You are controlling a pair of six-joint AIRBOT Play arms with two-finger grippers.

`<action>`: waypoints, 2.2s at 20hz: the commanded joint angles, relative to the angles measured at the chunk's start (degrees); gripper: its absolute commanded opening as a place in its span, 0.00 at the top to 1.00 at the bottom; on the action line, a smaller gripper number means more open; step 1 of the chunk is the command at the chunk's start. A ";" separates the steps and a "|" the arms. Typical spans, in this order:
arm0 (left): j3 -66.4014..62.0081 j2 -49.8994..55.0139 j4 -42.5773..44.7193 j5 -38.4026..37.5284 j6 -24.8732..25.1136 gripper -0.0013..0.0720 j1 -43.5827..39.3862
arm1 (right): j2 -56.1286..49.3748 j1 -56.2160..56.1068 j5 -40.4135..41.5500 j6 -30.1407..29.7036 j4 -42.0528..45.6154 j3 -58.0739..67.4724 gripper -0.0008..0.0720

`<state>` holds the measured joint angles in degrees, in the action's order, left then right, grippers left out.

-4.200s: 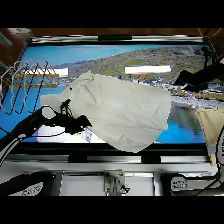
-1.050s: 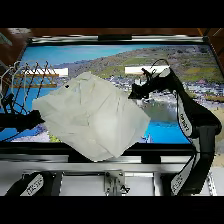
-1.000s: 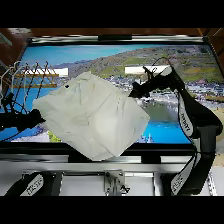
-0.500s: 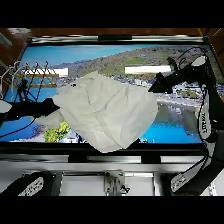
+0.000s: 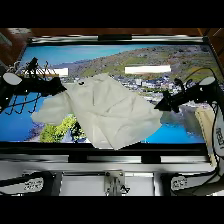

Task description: Fold the shirts.

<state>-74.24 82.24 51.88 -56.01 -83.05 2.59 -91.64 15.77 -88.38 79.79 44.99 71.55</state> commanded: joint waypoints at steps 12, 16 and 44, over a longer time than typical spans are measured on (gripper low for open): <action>14.93 -9.16 17.14 -20.76 -3.58 0.92 -5.11 | 13.84 -4.04 18.12 -7.76 -13.94 -14.43 0.26; 19.71 -11.87 17.18 -23.82 -3.82 0.92 -5.11 | 7.65 -7.76 21.84 -3.19 -5.20 3.67 0.13; 11.45 6.95 4.94 -2.08 -9.18 0.13 -0.07 | -28.39 -21.00 16.90 5.20 0.00 34.93 0.07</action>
<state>-62.70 87.20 59.77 -63.48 -92.03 3.16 -119.04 -4.75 -71.70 84.68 47.09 106.43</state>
